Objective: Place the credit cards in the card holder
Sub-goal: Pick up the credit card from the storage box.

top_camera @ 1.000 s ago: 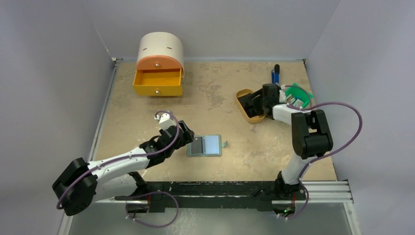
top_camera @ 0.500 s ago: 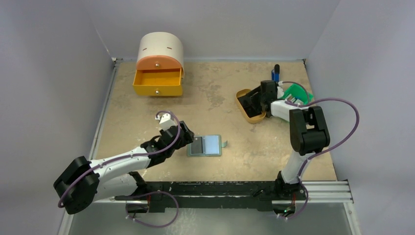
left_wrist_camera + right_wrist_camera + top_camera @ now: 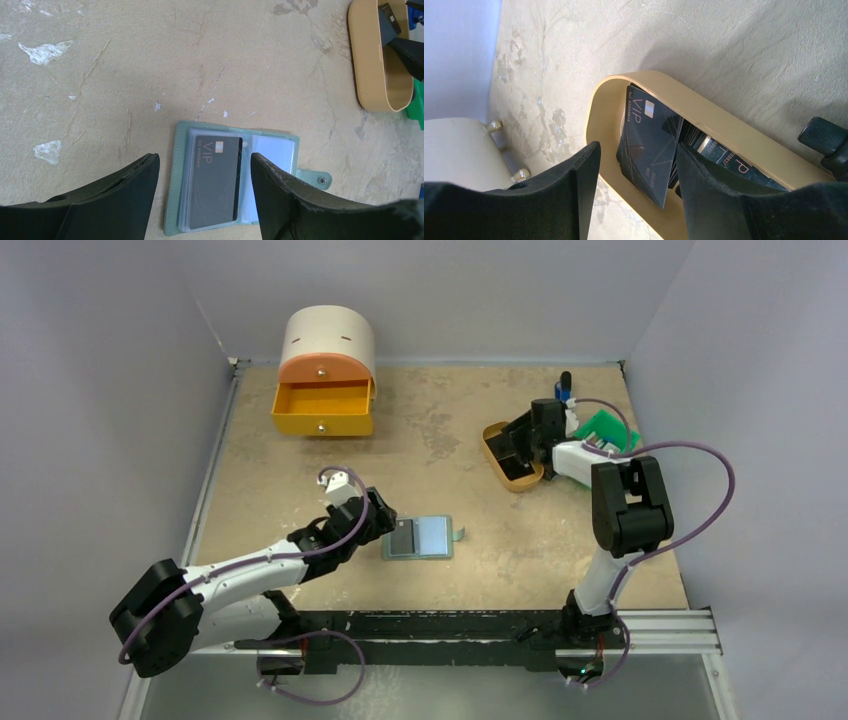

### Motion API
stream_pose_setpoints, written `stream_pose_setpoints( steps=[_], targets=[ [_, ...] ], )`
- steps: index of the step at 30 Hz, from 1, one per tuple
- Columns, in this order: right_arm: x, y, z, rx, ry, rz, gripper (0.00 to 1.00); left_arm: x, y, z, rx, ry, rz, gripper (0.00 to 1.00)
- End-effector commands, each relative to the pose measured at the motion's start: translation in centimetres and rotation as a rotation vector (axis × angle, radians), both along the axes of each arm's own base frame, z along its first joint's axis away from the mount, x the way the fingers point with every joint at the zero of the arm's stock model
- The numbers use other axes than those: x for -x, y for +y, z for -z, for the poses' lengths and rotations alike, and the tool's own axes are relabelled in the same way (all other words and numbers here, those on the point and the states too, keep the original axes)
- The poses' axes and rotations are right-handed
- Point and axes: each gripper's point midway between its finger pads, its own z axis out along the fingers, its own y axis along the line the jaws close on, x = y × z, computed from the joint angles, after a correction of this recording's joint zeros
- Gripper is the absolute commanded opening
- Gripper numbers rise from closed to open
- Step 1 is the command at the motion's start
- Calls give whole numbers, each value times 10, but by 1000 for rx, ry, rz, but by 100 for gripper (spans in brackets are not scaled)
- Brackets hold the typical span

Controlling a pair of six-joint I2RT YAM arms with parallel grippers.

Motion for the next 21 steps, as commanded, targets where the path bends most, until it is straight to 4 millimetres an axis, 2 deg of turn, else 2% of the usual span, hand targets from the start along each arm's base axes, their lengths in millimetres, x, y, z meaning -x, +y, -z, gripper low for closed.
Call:
stream_pose_setpoints(
  steps=[1,8,15,21],
  targets=[
    [-7,1,-16,16,-41,-2,60,-2,-4,-8,37,-20,-10,66],
    [11,-2,-2,7,15,18,62,-1,-5,-3,35,-5,-8,66],
    [9,0,5,-12,30,33,59,-1,-5,-4,42,-5,-8,66],
    [8,-1,17,-9,68,45,58,4,1,3,13,19,-15,65]
  ],
)
